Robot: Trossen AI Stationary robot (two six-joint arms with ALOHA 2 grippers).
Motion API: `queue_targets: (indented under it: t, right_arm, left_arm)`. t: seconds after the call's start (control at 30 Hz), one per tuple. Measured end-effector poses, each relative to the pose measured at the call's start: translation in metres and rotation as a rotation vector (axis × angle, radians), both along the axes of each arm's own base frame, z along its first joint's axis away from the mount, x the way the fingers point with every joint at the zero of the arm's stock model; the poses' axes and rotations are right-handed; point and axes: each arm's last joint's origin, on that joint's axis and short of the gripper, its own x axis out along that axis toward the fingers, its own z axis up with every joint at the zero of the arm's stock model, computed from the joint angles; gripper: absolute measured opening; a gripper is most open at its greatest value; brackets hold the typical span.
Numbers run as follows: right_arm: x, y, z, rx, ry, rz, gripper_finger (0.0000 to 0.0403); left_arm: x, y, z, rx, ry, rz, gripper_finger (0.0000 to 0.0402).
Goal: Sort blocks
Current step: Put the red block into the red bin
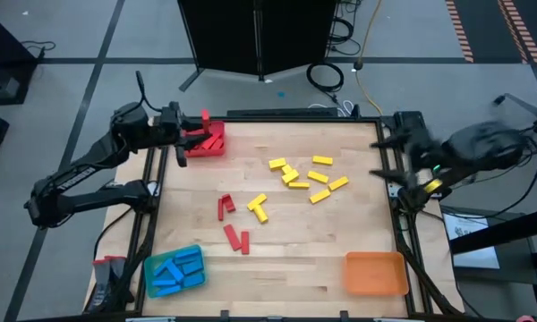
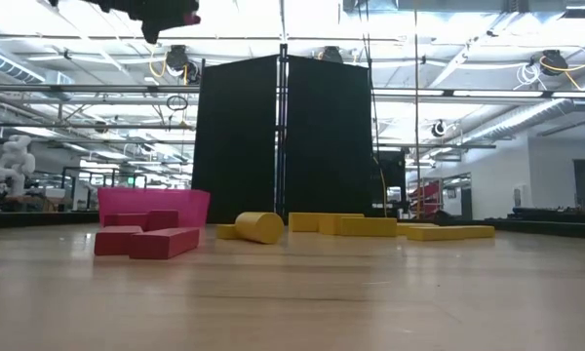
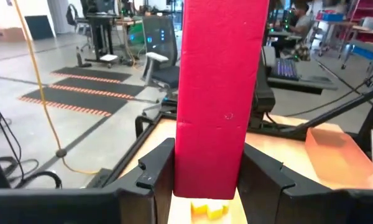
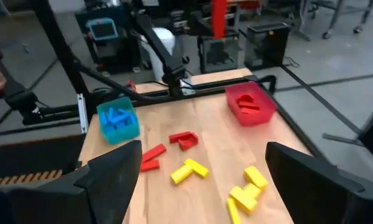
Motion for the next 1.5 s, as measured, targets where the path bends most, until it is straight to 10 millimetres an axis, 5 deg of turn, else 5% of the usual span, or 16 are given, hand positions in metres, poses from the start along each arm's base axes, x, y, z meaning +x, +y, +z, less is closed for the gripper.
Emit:
queue_targets:
  t: [0.33, 0.6, 0.8, 1.27, 1.5]
  right_arm:
    - [-0.021, -0.008, -0.109, 0.122, -0.331, 0.000, 0.0338]
    - [-0.033, -0.015, -0.157, 0.197, -0.440, -0.060, 0.0338]
    - [-0.030, -0.014, -0.175, 0.218, -0.418, -0.062, 0.0338]
    - [-0.032, -0.014, -0.169, 0.259, -0.478, -0.065, 0.0338]
    - [-0.032, -0.014, -0.169, 0.258, -0.478, -0.065, 0.0338]
  left_arm:
    - [0.010, 0.009, -0.032, -0.014, 0.000, 0.071, 0.0144]
    - [0.016, 0.020, -0.063, -0.056, 0.013, 0.107, 0.0144]
    - [0.012, 0.027, -0.089, -0.107, 0.046, 0.169, 0.0144]
    - [-0.013, 0.049, -0.154, -0.453, 0.184, 0.769, 0.0144]
    - [-0.010, 0.053, -0.179, -0.611, 0.315, 0.871, 0.0144]
